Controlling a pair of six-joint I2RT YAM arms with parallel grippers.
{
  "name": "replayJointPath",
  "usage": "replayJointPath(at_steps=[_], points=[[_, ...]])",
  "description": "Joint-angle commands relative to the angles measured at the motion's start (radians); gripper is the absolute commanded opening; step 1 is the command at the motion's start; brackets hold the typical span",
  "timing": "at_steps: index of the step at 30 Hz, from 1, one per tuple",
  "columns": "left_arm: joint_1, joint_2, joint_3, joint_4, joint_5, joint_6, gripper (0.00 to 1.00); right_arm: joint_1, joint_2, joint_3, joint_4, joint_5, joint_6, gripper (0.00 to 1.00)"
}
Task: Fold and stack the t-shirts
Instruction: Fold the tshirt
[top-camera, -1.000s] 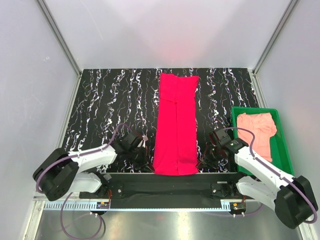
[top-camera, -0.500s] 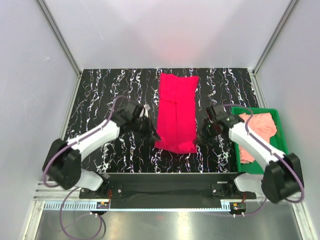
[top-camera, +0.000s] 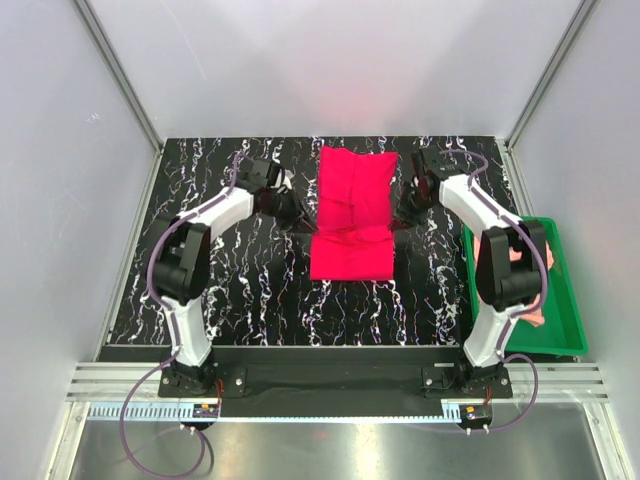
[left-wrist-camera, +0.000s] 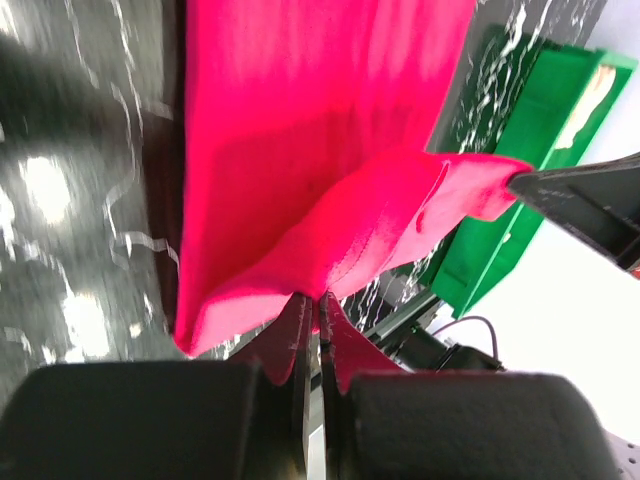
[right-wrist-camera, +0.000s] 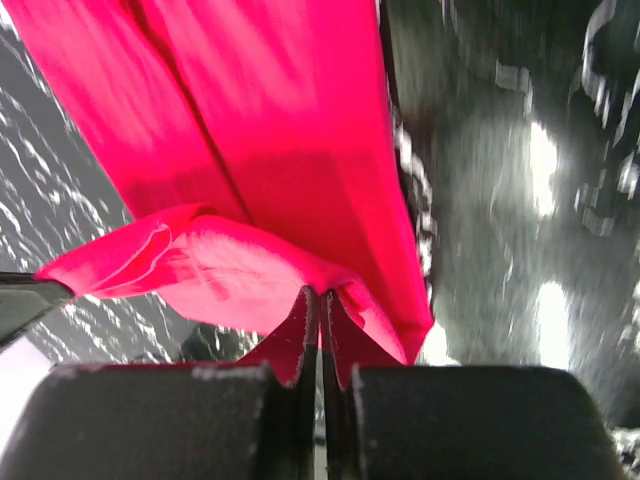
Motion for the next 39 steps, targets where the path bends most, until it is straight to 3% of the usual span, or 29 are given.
replayJointPath(at_steps=[1, 8, 37, 39], points=[[0.006, 0.067, 0.097, 0.014, 0.080, 0.014, 0.00, -0.023, 0.070, 0.123, -0.030, -0.004, -0.085, 0.00], [0.017, 0.165, 0.209, 0.031, 0.094, -0.017, 0.00, -0.055, 0.202, 0.261, -0.041, -0.068, -0.117, 0.00], [0.066, 0.348, 0.415, 0.023, 0.065, -0.093, 0.00, -0.129, 0.423, 0.515, -0.053, -0.208, -0.137, 0.00], [0.067, 0.363, 0.427, 0.017, 0.053, -0.086, 0.12, -0.133, 0.441, 0.535, -0.056, -0.216, -0.136, 0.01]])
